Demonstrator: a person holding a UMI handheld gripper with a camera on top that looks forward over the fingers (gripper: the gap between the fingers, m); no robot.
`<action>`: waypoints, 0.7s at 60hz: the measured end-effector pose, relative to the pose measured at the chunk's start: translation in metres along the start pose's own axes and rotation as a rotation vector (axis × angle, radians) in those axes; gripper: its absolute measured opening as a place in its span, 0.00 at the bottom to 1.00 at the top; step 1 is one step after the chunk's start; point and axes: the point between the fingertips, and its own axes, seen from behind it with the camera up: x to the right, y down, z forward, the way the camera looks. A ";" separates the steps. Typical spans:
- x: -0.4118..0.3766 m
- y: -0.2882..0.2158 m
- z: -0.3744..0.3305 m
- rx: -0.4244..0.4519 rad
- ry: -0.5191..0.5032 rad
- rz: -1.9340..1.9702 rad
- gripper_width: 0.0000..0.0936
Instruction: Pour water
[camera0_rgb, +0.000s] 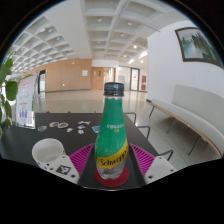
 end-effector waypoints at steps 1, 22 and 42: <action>0.001 0.000 -0.003 -0.005 0.004 0.007 0.84; -0.008 -0.008 -0.168 -0.111 0.059 -0.006 0.92; -0.004 -0.011 -0.349 -0.098 0.087 0.012 0.92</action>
